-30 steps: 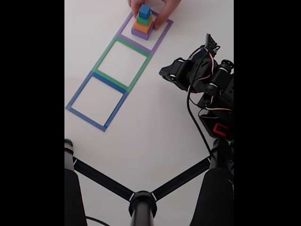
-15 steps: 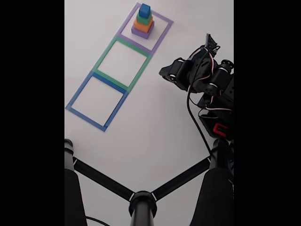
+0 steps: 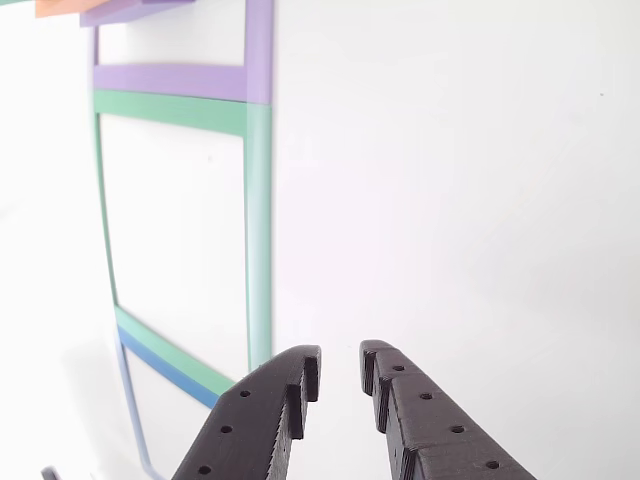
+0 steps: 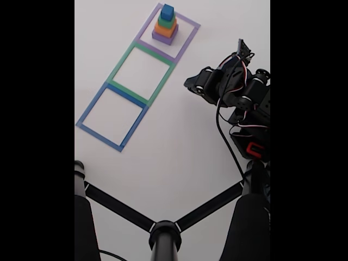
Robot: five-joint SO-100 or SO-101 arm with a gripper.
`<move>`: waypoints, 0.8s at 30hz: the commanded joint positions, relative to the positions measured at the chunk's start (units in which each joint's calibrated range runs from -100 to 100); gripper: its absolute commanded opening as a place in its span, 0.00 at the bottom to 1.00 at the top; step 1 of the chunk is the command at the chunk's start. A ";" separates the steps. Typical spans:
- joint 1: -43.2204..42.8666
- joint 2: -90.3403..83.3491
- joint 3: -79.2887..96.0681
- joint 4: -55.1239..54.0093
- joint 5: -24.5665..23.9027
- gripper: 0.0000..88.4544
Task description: Tower of hanoi
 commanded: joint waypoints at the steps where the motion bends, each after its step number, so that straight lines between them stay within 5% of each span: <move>1: 0.73 -0.60 0.44 -1.09 -0.21 0.00; 24: -0.26 -0.60 0.44 -1.01 1.81 0.00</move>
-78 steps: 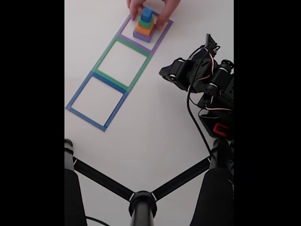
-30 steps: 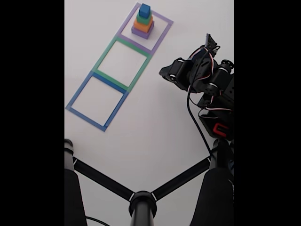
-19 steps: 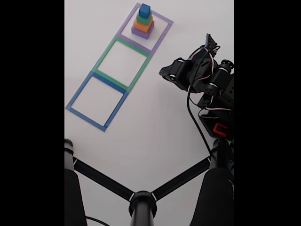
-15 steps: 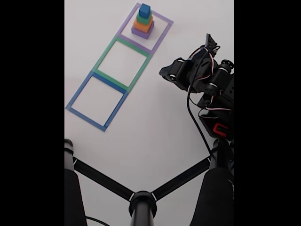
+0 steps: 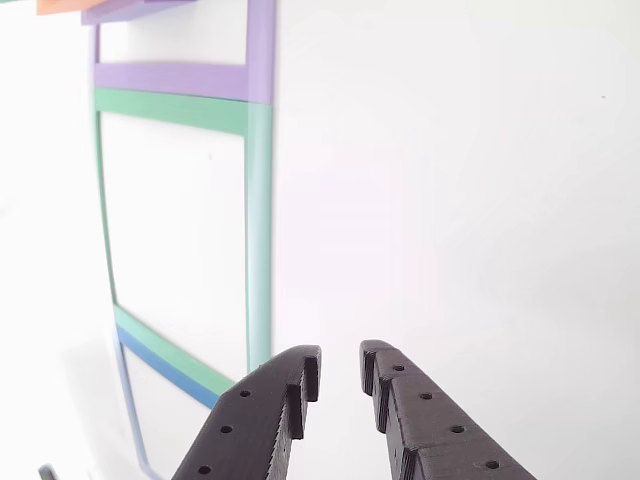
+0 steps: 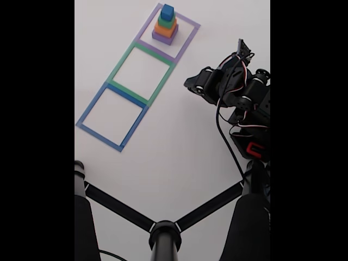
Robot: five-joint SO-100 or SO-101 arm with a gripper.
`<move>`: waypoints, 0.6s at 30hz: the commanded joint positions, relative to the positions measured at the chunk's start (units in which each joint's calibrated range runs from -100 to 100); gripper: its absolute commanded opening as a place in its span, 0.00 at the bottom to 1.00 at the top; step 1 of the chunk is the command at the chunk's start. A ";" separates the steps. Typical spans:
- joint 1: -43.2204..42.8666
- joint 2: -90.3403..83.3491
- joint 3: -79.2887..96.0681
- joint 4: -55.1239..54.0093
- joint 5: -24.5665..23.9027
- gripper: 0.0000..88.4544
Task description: Tower of hanoi
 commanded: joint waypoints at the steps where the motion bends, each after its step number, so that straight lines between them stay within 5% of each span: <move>1: -0.26 -0.60 0.44 -0.93 0.64 0.00; 10: -0.87 -0.60 0.35 -0.77 3.03 0.00; 18: 2.49 5.33 -1.74 -6.92 24.17 0.00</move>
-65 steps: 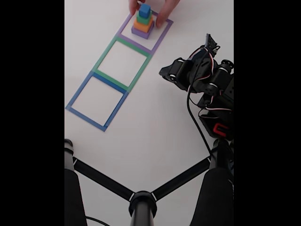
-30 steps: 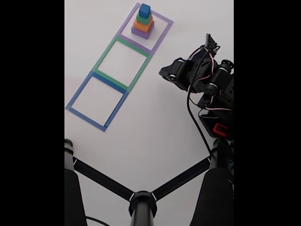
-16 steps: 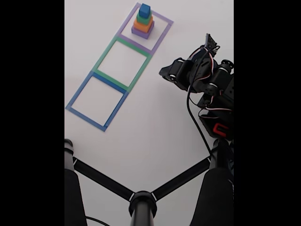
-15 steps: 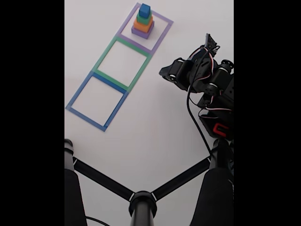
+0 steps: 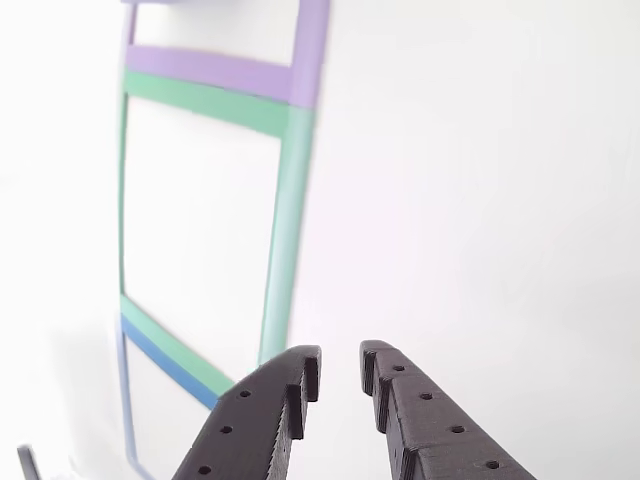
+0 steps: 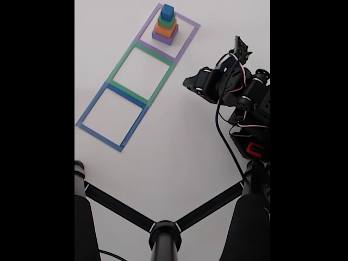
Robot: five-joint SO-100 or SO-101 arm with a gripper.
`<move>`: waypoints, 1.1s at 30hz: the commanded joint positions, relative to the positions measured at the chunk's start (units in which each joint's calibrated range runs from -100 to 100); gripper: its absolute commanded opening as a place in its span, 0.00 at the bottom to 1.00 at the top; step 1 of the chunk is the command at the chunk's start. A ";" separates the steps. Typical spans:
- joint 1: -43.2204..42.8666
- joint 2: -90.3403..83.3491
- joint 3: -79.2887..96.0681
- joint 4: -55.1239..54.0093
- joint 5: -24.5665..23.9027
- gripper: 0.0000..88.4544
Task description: Tower of hanoi
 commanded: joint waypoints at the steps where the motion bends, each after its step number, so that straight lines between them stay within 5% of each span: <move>1: 2.38 5.43 -2.83 -5.40 11.96 0.00; 15: -0.44 28.58 -32.36 -5.73 30.53 0.00; 21: -1.66 38.68 -52.08 0.99 54.79 0.00; 29: -2.43 46.93 -75.80 13.46 76.30 0.00; 32: -2.20 49.18 -85.06 22.03 93.58 0.00; 33: -1.82 49.82 -87.88 24.30 103.14 0.00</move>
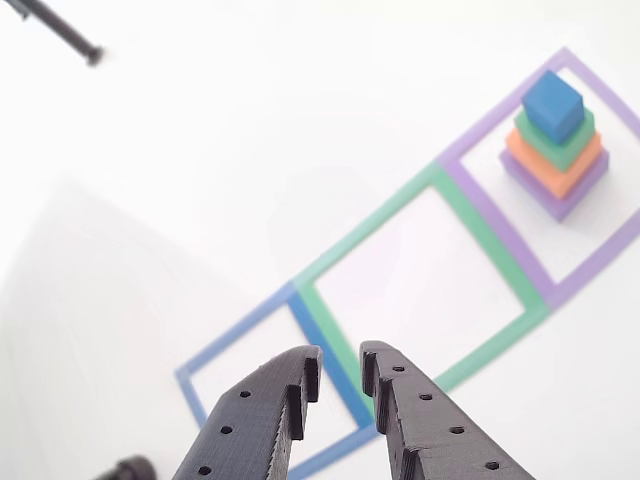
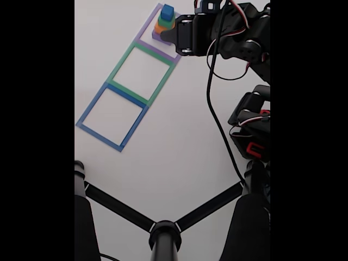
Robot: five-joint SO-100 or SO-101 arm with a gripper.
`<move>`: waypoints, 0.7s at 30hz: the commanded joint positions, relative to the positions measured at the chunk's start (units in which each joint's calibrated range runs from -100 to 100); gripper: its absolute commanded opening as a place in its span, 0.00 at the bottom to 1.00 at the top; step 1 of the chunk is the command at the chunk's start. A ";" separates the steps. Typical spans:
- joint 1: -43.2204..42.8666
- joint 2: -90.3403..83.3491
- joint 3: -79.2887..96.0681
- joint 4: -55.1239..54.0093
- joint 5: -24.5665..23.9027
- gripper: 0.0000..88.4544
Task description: Tower of hanoi
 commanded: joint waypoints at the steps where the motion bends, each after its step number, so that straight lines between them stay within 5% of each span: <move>1: 0.69 2.43 -15.14 10.19 30.22 0.00; 3: 1.08 3.15 -19.23 12.29 45.29 0.00; 6: 1.38 3.87 -24.41 14.64 52.09 0.00; 11: 2.30 5.79 -35.22 20.63 60.00 0.00; 19: 4.58 6.76 -39.31 22.41 65.14 0.01; 21: 5.88 6.68 -38.67 23.46 71.76 0.03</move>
